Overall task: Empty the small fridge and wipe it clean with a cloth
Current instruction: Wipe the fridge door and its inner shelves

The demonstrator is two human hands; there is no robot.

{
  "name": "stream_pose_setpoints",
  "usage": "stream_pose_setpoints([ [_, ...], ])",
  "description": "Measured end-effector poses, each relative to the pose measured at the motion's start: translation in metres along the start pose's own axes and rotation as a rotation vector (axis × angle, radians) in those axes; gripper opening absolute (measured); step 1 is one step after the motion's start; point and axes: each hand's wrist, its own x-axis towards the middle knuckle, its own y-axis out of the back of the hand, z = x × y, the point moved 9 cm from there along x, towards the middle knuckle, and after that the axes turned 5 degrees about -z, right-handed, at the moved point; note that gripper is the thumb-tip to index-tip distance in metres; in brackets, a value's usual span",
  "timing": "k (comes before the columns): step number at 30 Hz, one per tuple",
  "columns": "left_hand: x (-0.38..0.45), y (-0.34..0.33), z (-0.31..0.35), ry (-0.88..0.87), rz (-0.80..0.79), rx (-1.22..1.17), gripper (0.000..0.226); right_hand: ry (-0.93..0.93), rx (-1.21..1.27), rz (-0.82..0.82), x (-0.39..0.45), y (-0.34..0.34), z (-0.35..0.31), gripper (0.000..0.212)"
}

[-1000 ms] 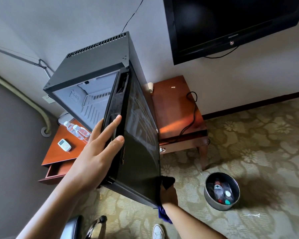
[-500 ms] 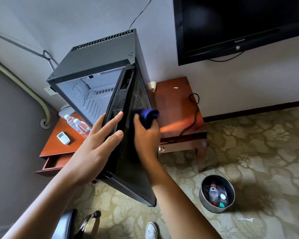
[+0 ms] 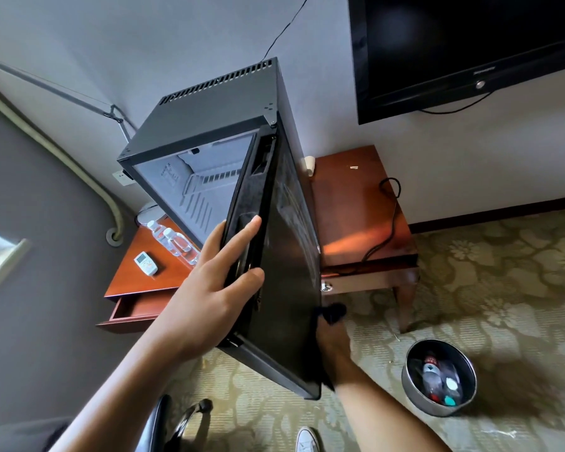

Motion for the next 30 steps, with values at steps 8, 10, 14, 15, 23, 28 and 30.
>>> stream_pose_setpoints([
  [8,0.008,0.016,-0.01,0.002,-0.003,0.087,0.072,-0.092,0.084,-0.065,0.01,-0.019,0.019,0.053],
  [10,0.026,0.023,-0.007,0.037,0.01,0.175,0.071,-0.053,0.159,-0.025,0.009,-0.018,0.0,0.064],
  [14,0.071,0.034,-0.017,0.148,0.024,0.232,0.055,0.082,0.226,0.085,-0.006,-0.015,-0.079,0.056],
  [15,0.075,0.035,-0.02,0.14,0.025,0.215,0.053,0.137,0.24,0.099,-0.017,-0.015,-0.107,0.052],
  [23,0.071,0.044,-0.032,0.087,0.079,-0.001,0.052,0.928,0.485,0.201,-0.222,-0.024,-0.226,0.05],
  [28,0.069,0.046,-0.025,0.056,0.095,-0.019,0.05,1.262,0.413,0.07,-0.253,-0.03,-0.203,0.043],
  [30,0.067,0.046,-0.024,0.027,0.074,-0.058,0.049,1.287,0.39,0.084,-0.24,-0.03,-0.22,0.04],
])
